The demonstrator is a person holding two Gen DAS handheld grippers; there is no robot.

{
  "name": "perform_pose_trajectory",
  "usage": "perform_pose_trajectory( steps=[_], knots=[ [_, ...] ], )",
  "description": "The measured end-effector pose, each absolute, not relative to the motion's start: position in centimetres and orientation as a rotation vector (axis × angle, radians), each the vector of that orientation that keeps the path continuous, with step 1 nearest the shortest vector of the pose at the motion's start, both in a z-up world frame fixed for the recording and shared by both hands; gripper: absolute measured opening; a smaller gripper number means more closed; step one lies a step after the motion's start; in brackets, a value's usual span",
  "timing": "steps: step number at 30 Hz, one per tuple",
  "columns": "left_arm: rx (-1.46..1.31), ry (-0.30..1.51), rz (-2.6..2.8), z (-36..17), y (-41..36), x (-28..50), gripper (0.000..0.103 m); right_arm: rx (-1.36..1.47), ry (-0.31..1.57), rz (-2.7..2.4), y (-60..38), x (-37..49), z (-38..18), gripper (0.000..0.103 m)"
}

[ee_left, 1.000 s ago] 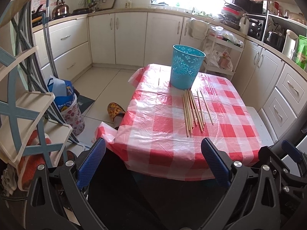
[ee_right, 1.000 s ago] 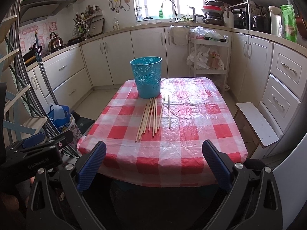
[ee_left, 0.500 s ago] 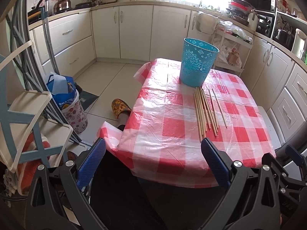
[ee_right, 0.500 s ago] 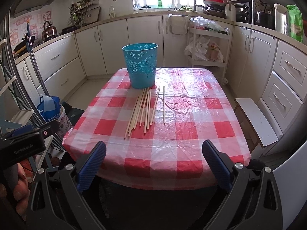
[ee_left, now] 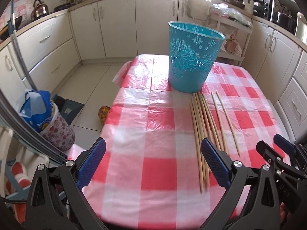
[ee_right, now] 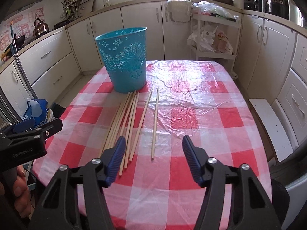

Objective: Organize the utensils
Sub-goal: 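Move both tools toward the wooden sticks beside the teal basket, then close the right gripper on one wooden stick while the left gripper grasps another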

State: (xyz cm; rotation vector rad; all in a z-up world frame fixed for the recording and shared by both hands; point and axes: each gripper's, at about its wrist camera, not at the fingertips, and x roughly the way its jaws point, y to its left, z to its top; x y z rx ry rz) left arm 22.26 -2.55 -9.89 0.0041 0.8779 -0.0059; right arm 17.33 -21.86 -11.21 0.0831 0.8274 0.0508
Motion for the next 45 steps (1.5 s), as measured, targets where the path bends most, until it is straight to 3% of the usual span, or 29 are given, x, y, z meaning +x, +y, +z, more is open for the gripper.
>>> perform_pose_trajectory(
  steps=[5, 14, 22, 38, 41, 44, 45],
  knots=[
    [0.038, 0.92, -0.016, -12.6, -4.6, 27.0, 0.096, 0.091, 0.883, 0.045, -22.1, 23.1, -13.9, 0.037],
    [0.031, 0.964, -0.009, -15.3, -5.4, 30.7, 0.095, 0.018, 0.919, 0.05, -21.6, 27.8, -16.1, 0.034],
    [0.099, 0.995, -0.024, -17.3, -6.9, 31.5, 0.089, 0.005, 0.934, 0.052, -22.6, 26.7, -16.8, 0.012],
    [0.092, 0.989, -0.067, -17.2, -7.9, 31.0, 0.086, 0.047, 0.953, 0.089, -23.1, 25.4, -16.4, 0.011],
    [0.102, 0.992, -0.084, -17.1, -8.0, 31.0, 0.081, 0.046, 0.963, 0.106, -23.1, 25.5, -16.3, 0.011],
    [0.096, 0.987, -0.11, -16.8, -8.0, 31.3, 0.065, 0.029, 0.959, 0.102, -23.1, 26.7, -16.0, 0.012],
    [0.096, 0.983, -0.121, -16.8, -8.1, 31.5, 0.055, 0.026, 0.958, 0.102, -23.0, 27.1, -16.0, 0.012]
  ],
)
